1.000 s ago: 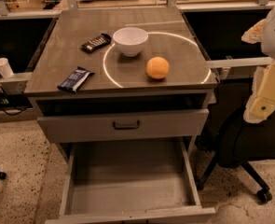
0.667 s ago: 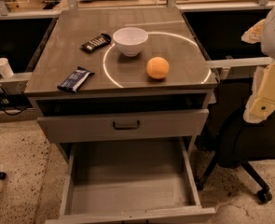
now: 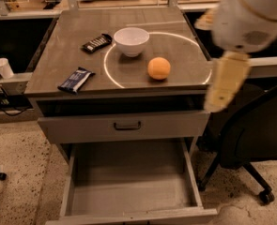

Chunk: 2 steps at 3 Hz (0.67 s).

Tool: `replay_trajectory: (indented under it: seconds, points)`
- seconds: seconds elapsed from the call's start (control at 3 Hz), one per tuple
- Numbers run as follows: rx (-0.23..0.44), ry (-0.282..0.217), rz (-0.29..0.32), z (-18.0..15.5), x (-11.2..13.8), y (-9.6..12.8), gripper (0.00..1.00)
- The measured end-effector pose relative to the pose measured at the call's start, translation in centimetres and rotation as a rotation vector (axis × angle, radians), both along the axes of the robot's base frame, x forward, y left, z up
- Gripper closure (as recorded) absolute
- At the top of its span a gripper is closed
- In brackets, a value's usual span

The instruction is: Place rxbar blueberry into middle drawer

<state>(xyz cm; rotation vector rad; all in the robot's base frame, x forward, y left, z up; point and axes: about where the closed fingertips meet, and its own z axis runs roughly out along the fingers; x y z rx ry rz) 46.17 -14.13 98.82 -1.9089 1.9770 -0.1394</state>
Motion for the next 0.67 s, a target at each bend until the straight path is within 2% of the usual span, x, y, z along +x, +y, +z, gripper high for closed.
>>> replay_trajectory:
  seconds: [0.33, 0.67]
  points:
    - [-0.058, -0.132, 0.231, 1.1, 1.1, 13.0, 0.00]
    - [-0.085, -0.194, 0.415, -1.9, -0.8, 23.7, 0.00]
